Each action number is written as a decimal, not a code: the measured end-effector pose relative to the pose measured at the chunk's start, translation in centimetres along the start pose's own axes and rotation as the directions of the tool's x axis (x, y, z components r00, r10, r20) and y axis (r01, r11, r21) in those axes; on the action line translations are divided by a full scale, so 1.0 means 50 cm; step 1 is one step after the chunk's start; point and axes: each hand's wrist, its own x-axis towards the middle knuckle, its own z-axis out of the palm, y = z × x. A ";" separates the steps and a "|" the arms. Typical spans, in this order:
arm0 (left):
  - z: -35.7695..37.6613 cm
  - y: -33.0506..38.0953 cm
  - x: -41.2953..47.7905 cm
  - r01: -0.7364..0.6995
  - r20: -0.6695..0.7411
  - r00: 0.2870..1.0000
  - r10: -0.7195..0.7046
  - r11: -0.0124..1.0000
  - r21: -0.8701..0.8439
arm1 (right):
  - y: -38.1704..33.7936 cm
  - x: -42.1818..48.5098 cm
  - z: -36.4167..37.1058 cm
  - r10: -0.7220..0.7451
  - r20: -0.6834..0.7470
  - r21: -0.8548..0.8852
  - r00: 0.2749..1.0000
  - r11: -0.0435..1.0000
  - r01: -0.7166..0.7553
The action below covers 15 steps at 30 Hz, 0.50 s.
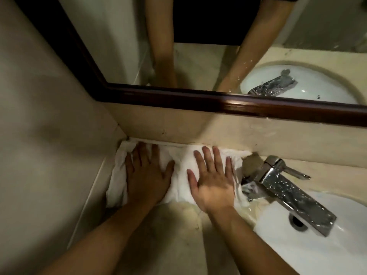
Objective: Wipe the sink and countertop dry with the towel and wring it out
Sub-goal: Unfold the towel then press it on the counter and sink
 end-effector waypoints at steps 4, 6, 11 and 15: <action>0.005 0.014 0.017 -0.006 0.006 1.000 0.006 0.998 0.056 | -0.009 -0.008 0.003 0.213 -0.109 0.062 0.971 0.976 -0.208; 0.005 0.013 0.018 -0.004 0.008 1.000 0.004 0.998 0.064 | -0.018 -0.013 0.002 0.278 -0.131 0.083 0.952 0.960 -0.269; 0.000 0.015 0.016 0.003 0.047 0.999 -0.006 0.999 0.047 | -0.047 0.013 0.004 0.416 -0.022 0.100 0.909 0.906 -0.412; -0.005 0.029 0.020 0.040 0.047 0.998 -0.040 0.999 -0.003 | -0.050 0.028 0.008 0.439 0.018 0.060 0.898 0.896 -0.439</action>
